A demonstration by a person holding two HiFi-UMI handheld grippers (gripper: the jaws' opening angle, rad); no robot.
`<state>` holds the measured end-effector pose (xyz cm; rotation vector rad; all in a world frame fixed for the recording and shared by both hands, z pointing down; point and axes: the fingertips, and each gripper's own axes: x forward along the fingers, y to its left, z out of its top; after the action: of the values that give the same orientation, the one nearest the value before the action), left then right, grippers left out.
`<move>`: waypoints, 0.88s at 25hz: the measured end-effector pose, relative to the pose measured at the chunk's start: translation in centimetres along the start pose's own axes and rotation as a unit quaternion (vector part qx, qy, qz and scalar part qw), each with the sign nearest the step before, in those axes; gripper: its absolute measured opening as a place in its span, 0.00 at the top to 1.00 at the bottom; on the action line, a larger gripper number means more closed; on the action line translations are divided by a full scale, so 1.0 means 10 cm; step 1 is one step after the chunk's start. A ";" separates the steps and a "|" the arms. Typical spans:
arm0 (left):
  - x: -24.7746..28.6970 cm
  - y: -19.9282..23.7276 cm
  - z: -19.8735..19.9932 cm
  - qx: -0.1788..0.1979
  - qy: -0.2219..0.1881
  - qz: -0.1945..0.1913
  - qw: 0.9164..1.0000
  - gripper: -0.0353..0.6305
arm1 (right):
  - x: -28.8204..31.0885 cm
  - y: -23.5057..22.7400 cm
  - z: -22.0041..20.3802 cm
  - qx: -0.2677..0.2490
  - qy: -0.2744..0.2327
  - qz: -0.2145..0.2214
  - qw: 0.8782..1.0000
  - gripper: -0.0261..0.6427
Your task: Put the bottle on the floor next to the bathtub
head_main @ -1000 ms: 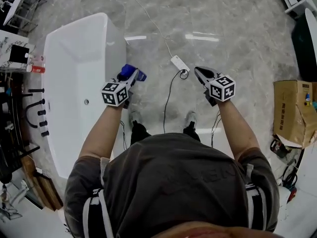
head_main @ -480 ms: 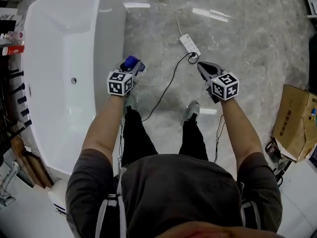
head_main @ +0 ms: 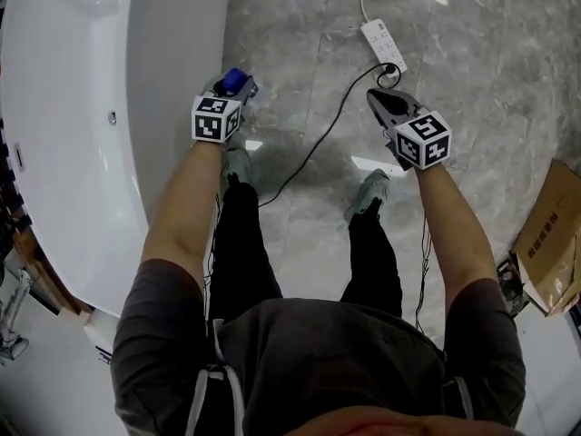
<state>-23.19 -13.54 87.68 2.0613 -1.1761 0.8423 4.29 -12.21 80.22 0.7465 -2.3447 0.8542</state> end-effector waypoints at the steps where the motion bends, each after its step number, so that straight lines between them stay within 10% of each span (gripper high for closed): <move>1: 0.09 0.08 -0.12 -0.001 0.005 0.003 1.000 0.74 | 0.12 -0.02 -0.09 0.000 0.003 0.004 1.000 0.97; 22: 1.30 1.17 -1.58 -0.042 0.040 0.076 0.995 0.74 | 1.45 -0.27 -1.13 -0.003 0.060 0.038 0.997 0.97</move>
<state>-31.87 -12.87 109.56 1.8710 -1.3142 0.9233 -0.97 -10.66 97.97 0.5893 -2.2794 0.8981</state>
